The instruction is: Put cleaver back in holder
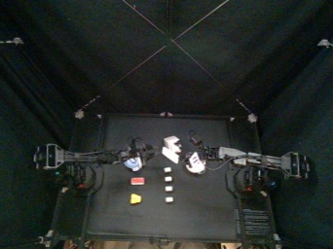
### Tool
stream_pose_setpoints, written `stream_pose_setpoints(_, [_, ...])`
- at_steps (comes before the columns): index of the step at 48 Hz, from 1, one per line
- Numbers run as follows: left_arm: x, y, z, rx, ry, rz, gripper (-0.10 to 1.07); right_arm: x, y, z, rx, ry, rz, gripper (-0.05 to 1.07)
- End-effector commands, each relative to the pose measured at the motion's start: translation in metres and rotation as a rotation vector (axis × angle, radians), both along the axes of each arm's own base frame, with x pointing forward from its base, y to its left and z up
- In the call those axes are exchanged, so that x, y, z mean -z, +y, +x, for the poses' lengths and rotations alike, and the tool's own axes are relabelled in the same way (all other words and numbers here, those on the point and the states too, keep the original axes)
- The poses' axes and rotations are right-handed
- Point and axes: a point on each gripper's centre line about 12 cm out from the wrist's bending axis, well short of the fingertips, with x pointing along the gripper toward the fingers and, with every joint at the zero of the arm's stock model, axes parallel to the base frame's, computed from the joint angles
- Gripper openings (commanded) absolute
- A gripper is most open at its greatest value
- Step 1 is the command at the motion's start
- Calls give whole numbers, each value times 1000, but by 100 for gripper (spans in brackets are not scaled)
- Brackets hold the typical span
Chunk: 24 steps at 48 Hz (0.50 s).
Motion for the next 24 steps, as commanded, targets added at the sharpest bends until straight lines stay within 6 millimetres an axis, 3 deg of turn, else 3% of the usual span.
stream_pose_setpoints(1, [-4, 19, 7, -51, -34, 4, 73, -21, -2, -1, 46, -2, -6, 41])
stream_pose_setpoints(15, [43, 56, 40, -147, 23, -67, 70, -19, -4, 16, 76, 80, -21, 41])
stream_pose_setpoints(24, [55, 58, 49, -144, 42, -81, 54, -12, -4, 21, 73, 106, -14, 41])
